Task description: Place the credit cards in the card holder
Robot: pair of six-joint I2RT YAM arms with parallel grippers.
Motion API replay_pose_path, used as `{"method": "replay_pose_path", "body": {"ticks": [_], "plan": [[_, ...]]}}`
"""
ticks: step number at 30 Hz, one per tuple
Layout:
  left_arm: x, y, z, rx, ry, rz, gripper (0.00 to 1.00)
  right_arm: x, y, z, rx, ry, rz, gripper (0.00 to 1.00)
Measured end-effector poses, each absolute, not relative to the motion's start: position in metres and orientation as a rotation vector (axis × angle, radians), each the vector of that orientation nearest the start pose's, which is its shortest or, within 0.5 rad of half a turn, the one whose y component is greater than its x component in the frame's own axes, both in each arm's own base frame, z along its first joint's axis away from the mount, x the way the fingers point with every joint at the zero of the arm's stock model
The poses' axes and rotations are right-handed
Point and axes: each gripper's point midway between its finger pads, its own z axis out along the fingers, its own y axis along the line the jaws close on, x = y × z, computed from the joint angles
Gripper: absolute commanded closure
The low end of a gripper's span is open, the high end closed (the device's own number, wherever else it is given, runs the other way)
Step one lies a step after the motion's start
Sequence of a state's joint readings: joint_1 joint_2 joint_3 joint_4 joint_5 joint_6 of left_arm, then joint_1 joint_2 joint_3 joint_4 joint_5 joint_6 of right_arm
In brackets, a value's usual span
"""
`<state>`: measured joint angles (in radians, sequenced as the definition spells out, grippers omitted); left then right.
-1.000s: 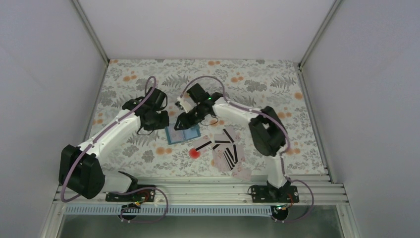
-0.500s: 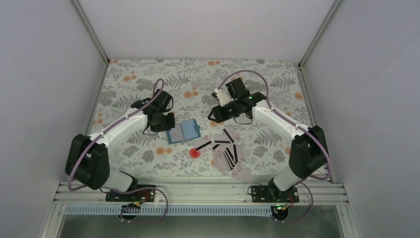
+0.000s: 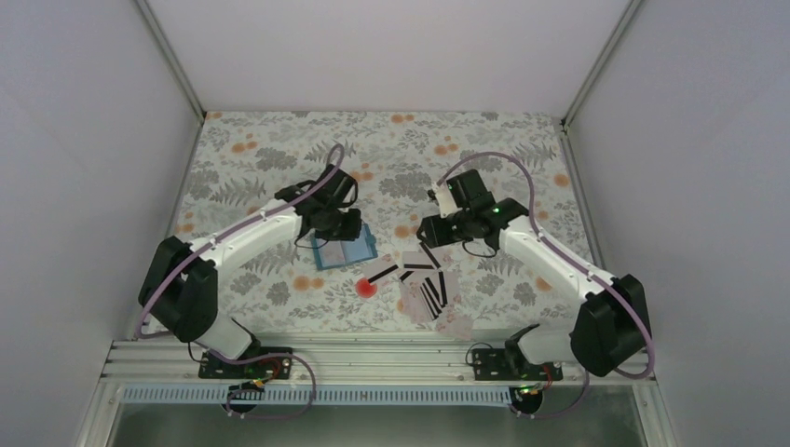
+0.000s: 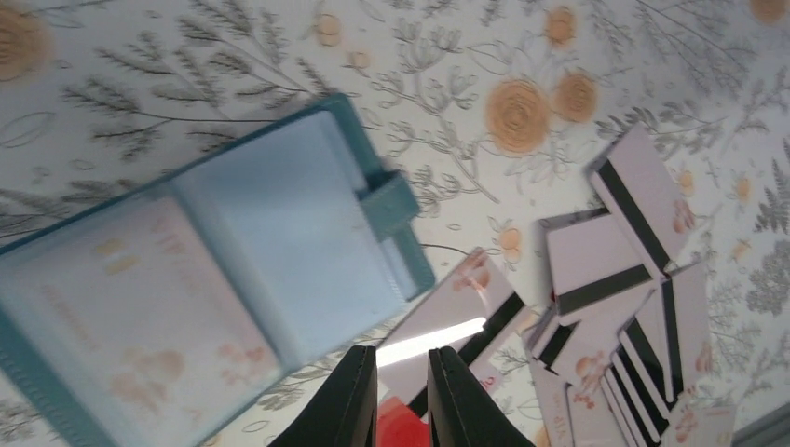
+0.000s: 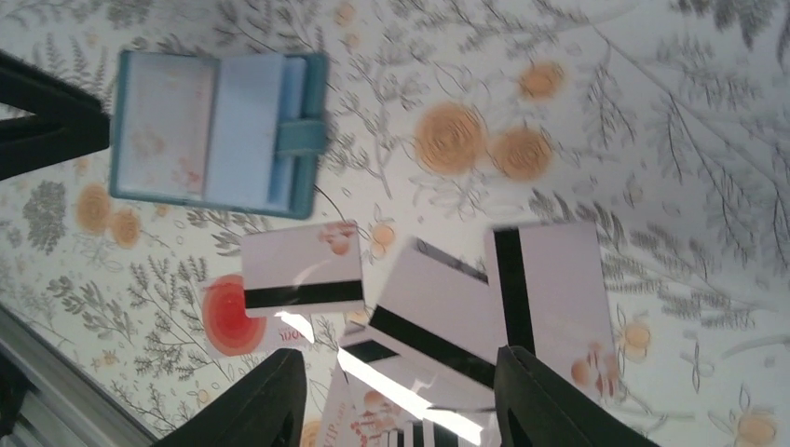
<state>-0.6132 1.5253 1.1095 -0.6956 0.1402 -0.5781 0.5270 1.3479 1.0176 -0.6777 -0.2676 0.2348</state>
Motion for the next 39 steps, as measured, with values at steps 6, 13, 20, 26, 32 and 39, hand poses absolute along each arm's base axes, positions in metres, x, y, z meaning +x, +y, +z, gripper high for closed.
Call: {"method": "replay_pose_path", "body": {"ticks": [6, 13, 20, 26, 32, 39], "plan": [[0.274, -0.259, 0.12, 0.253, 2.75, -0.579, 0.63, 0.262, 0.193, 0.129, -0.378, 2.66, 0.55, 0.19], [0.268, -0.277, 0.127, 0.37, 2.693, -0.614, 0.38, 0.266, 0.184, 0.112, -0.34, 2.7, 0.463, 0.15], [0.258, -0.288, 0.132, 0.543, 2.635, -0.629, 0.14, 0.265, 0.185, 0.092, -0.328, 2.772, 0.454, 0.15], [0.248, -0.289, 0.143, 0.769, 2.507, -0.609, 0.11, 0.264, 0.183, 0.085, -0.206, 2.815, 0.444, 0.15], [0.252, -0.302, 0.143, 1.057, 2.313, -0.581, 0.11, 0.266, 0.17, 0.083, -0.068, 2.834, 0.367, 0.15], [0.251, -0.338, 0.116, 1.521, 2.139, -0.618, 0.15, 0.265, 0.154, 0.09, -0.008, 2.833, 0.33, 0.14]]}}
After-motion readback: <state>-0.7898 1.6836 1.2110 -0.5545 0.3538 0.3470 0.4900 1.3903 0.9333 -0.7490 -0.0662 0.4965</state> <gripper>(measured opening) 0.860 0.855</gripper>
